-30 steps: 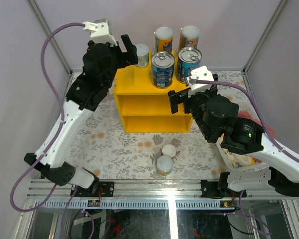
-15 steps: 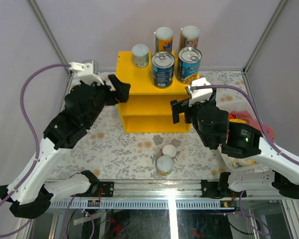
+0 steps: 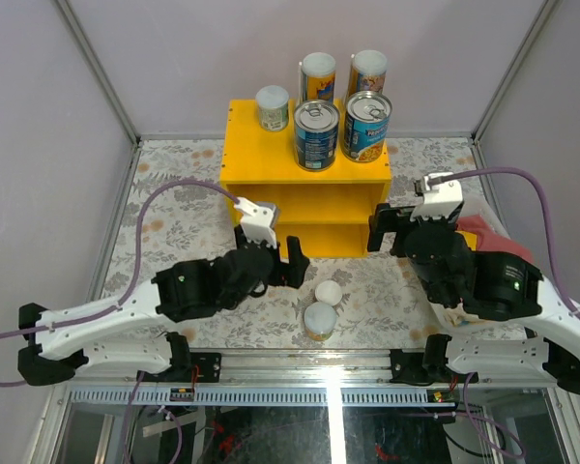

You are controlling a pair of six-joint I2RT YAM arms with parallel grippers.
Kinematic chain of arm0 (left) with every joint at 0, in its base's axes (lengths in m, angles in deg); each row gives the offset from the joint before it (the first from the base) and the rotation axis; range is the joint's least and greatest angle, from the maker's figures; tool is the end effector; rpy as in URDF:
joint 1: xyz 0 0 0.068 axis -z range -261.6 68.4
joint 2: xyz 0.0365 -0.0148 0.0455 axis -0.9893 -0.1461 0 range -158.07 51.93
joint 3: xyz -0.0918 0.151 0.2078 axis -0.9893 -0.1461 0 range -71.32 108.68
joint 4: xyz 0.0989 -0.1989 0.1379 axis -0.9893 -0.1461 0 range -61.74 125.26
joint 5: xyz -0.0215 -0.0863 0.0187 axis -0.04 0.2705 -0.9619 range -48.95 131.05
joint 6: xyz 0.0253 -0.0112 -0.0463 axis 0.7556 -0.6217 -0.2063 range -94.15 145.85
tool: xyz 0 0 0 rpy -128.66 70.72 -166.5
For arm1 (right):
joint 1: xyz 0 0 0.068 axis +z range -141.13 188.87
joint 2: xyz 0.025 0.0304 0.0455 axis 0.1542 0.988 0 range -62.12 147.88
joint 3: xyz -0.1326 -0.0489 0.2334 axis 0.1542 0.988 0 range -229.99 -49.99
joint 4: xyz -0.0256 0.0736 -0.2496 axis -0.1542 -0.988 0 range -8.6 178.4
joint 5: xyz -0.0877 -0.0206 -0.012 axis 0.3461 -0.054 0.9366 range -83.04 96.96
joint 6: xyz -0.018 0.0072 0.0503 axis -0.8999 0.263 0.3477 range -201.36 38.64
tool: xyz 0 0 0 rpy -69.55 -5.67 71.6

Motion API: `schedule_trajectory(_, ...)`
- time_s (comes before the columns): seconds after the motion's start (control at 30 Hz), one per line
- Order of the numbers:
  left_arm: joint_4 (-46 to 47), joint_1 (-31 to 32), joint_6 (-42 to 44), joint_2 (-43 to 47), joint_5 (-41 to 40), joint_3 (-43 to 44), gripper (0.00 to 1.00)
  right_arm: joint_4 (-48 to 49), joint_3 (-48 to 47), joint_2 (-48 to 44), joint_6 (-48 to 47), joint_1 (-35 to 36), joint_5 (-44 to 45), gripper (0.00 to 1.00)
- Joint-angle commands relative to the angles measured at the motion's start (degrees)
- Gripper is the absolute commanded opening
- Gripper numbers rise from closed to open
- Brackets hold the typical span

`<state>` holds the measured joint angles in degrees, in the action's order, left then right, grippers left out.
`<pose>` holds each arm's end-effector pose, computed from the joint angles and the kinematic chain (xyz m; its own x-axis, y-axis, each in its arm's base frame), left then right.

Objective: Place and organize the canned foods onto the counter

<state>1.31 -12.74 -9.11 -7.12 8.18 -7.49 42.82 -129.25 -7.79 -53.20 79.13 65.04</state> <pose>0.0953 -0.1927 0.3694 -0.4951 -0.0543 -0.8672 0.4011 0.8710 -0.2836 0.0790 0.1308 0.4530 -0.2132 0.1445 -0.9663 -0.1460 0.9732 0.1777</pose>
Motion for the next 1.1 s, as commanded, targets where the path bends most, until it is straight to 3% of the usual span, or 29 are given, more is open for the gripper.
schedule_trajectory(0.0,3.7,5.9,-6.5,-1.9,-5.4,-2.8,0.83,-6.8,0.5,-2.4,10.6,0.4,3.6,1.0)
schedule_trajectory(0.27,11.5,13.7,-8.4,-10.0,-7.2,-7.5,0.86,-6.5,0.8,-1.9,10.6,0.4,3.4,1.0)
schedule_trajectory(0.63,23.0,12.4,-7.5,-21.5,-4.6,-12.4,0.93,-3.4,1.1,-2.0,7.0,0.4,2.5,1.0)
schedule_trajectory(1.07,30.8,8.3,-6.8,-31.3,-2.2,-12.5,0.95,2.2,2.8,-3.7,1.4,0.4,1.4,1.0)
